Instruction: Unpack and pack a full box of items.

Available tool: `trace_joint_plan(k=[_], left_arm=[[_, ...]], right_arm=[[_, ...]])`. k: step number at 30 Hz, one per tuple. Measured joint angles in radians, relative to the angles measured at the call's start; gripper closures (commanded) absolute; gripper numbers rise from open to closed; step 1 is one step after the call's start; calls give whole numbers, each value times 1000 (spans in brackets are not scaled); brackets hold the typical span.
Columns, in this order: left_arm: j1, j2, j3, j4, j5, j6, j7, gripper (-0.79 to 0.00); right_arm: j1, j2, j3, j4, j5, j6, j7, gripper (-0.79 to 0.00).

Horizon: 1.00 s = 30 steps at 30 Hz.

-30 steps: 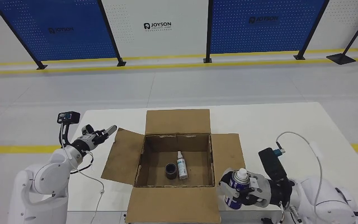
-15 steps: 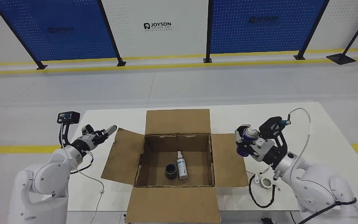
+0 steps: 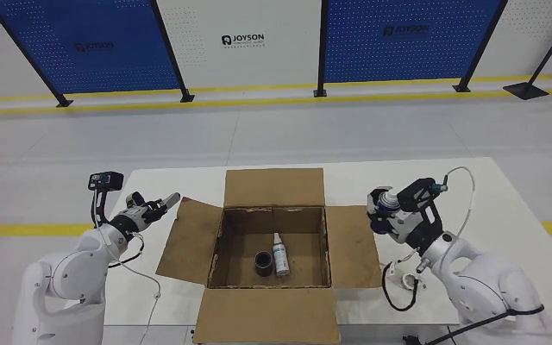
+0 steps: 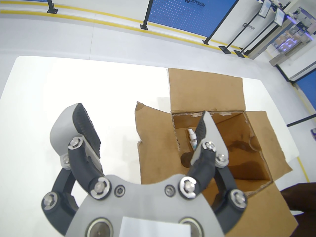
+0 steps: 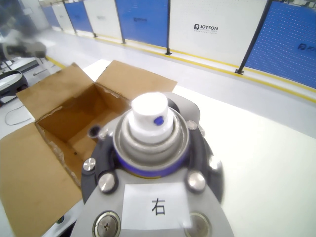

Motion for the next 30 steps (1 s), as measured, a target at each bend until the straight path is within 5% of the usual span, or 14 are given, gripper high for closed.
trace_joint_plan(k=[6, 16, 30], left_arm=[[0, 0, 0, 0, 0, 0, 0, -785], [0, 0, 0, 0, 0, 0, 0, -785], [0, 0, 0, 0, 0, 0, 0, -785]], right_arm=[[119, -30, -187, 141, 79, 32, -94, 0], [414, -130, -609, 497, 120, 139, -76, 0], [468, -175, -737, 559, 8, 297, 86, 0]])
